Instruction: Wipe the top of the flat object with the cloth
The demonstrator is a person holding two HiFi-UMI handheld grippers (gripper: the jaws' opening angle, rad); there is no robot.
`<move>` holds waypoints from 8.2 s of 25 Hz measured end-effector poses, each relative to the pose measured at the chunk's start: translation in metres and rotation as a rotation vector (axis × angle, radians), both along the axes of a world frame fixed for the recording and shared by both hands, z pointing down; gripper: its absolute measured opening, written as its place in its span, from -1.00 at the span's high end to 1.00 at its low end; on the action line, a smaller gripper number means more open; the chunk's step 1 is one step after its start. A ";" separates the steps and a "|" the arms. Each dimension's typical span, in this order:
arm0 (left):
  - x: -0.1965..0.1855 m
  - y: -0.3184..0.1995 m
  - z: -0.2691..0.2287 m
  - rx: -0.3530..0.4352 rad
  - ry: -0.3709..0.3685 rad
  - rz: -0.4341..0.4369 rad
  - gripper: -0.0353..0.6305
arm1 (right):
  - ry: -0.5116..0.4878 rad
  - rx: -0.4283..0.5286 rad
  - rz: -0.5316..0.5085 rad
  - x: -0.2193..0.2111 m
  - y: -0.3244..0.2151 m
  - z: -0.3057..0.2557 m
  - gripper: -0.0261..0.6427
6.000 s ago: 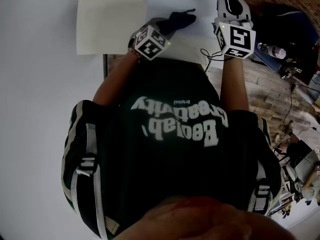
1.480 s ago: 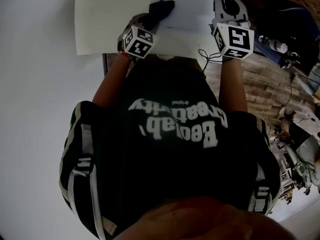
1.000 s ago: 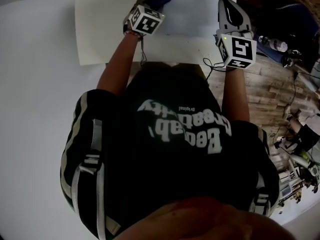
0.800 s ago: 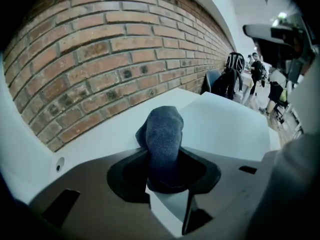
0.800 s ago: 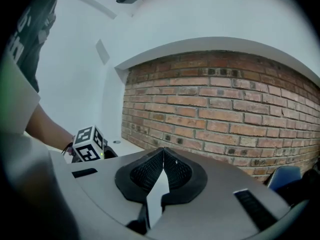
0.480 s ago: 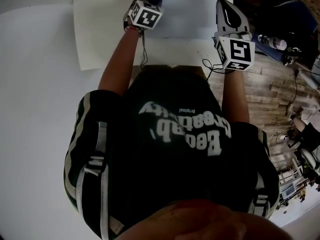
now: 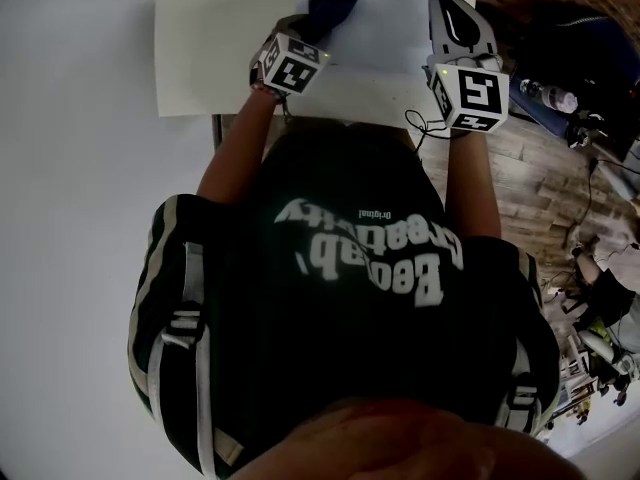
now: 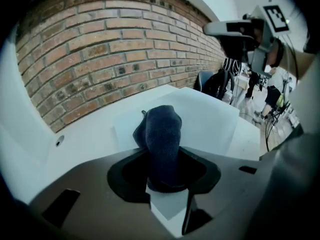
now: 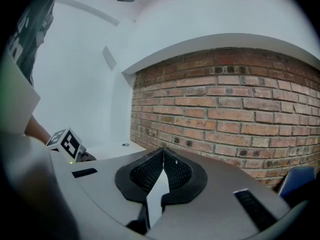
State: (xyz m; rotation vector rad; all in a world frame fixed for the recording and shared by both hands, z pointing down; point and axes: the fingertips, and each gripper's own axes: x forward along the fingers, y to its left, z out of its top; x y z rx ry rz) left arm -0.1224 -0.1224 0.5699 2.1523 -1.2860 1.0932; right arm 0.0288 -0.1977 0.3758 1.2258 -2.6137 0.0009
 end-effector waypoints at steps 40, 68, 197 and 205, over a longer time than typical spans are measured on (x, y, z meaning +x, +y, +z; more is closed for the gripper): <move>0.035 -0.048 -0.001 0.042 0.009 -0.017 0.44 | 0.030 0.015 0.012 0.039 0.036 -0.003 0.93; 0.055 0.042 -0.008 0.020 0.078 -0.005 0.44 | 0.035 -0.001 -0.066 0.015 0.039 -0.001 0.94; 0.187 -0.109 -0.003 0.093 0.072 0.224 0.44 | 0.084 -0.042 0.074 0.096 0.006 0.016 0.94; 0.134 -0.112 -0.005 0.112 0.054 0.131 0.44 | 0.092 -0.030 0.034 0.074 0.006 0.011 0.94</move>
